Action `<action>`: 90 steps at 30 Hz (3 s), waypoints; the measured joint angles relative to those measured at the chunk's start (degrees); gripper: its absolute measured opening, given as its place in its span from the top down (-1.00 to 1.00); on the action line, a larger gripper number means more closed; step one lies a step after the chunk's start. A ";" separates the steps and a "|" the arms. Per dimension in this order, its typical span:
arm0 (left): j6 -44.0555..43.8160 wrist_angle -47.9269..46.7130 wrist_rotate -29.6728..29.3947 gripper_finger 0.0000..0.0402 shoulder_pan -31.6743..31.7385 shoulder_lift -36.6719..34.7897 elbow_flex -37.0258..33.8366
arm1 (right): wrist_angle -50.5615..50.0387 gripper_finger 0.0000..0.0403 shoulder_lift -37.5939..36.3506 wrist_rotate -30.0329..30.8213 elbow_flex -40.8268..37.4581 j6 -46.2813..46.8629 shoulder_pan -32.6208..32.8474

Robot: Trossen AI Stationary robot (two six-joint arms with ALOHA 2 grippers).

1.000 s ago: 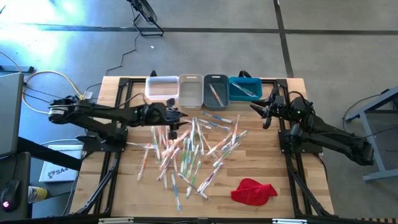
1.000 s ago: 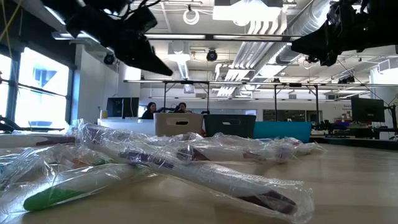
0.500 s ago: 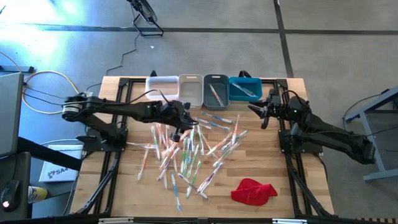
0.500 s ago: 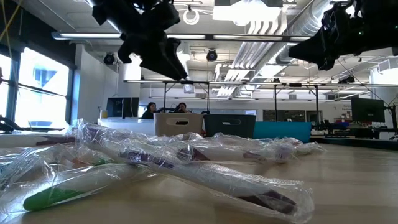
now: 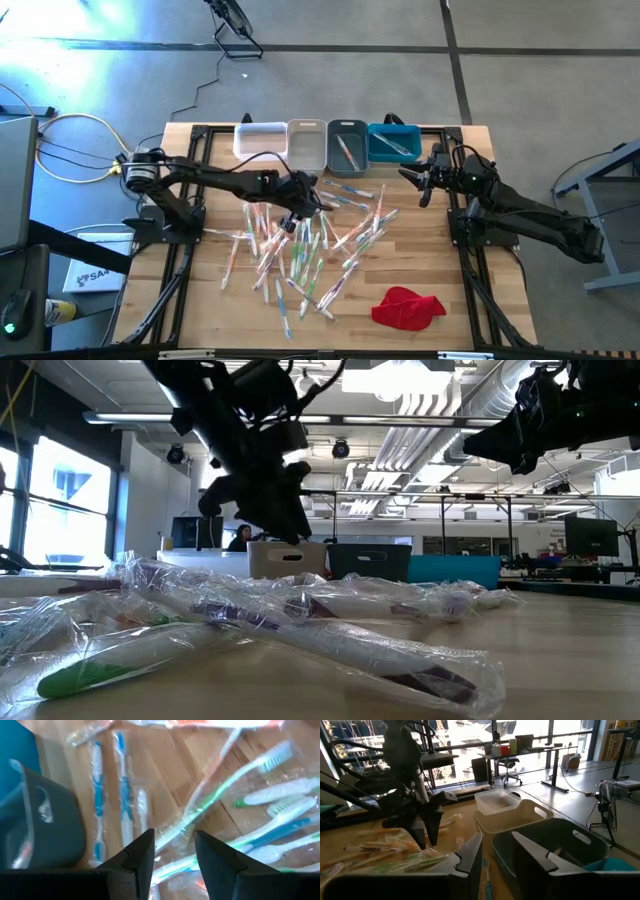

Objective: Pick & Place Toothbrushes
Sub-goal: Put the green toothbrush into the gray bin

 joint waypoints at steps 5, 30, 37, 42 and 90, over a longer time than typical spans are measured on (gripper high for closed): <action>0.86 0.77 0.02 0.32 0.00 1.37 0.00 | -0.74 0.54 0.00 0.00 0.00 -0.01 0.00; 6.87 -11.82 0.16 0.32 -0.02 3.32 14.43 | -3.26 0.54 0.00 0.00 0.02 -0.26 -0.02; 5.34 -12.78 3.29 0.32 -0.04 8.11 14.36 | -3.24 0.54 -0.02 0.02 0.02 -0.28 -0.02; 5.34 -11.53 2.34 0.32 -0.04 10.38 14.33 | -3.26 0.54 0.00 0.00 0.02 -0.48 0.00; 4.24 -11.51 2.51 -0.04 -0.07 15.82 14.36 | -3.37 0.54 0.00 0.02 0.02 -1.99 0.00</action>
